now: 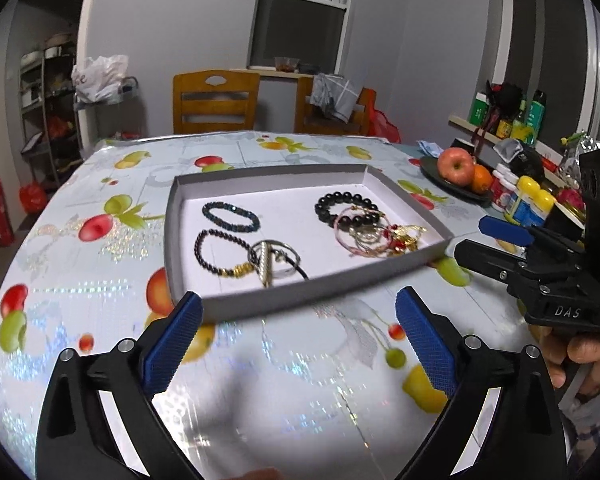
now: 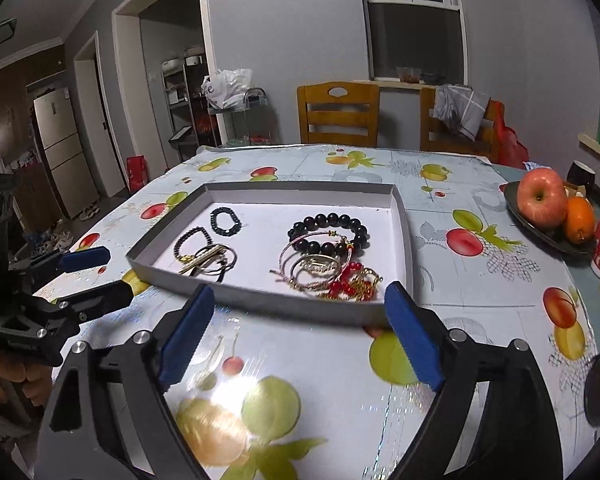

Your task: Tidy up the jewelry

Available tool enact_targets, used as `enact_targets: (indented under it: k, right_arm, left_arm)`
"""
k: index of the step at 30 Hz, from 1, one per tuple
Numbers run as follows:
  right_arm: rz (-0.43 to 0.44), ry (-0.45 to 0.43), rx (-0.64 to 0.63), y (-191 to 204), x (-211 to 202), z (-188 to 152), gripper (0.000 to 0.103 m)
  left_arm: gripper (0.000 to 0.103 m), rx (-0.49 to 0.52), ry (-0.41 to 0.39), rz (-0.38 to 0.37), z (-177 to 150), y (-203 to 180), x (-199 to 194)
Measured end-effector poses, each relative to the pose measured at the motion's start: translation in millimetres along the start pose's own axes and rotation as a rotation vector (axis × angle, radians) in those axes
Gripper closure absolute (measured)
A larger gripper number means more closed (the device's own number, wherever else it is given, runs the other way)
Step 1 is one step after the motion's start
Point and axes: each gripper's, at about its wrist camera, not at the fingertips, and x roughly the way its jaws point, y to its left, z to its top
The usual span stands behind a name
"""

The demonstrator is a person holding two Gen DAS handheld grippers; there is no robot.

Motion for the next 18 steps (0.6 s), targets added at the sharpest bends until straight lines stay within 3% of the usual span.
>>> enact_targets:
  k: [18]
  right_arm:
    - [-0.022, -0.125, 0.001, 4, -33, -23, 0.012]
  left_arm:
    - [0.005, -0.004, -0.058, 0.037, -16, -1, -15]
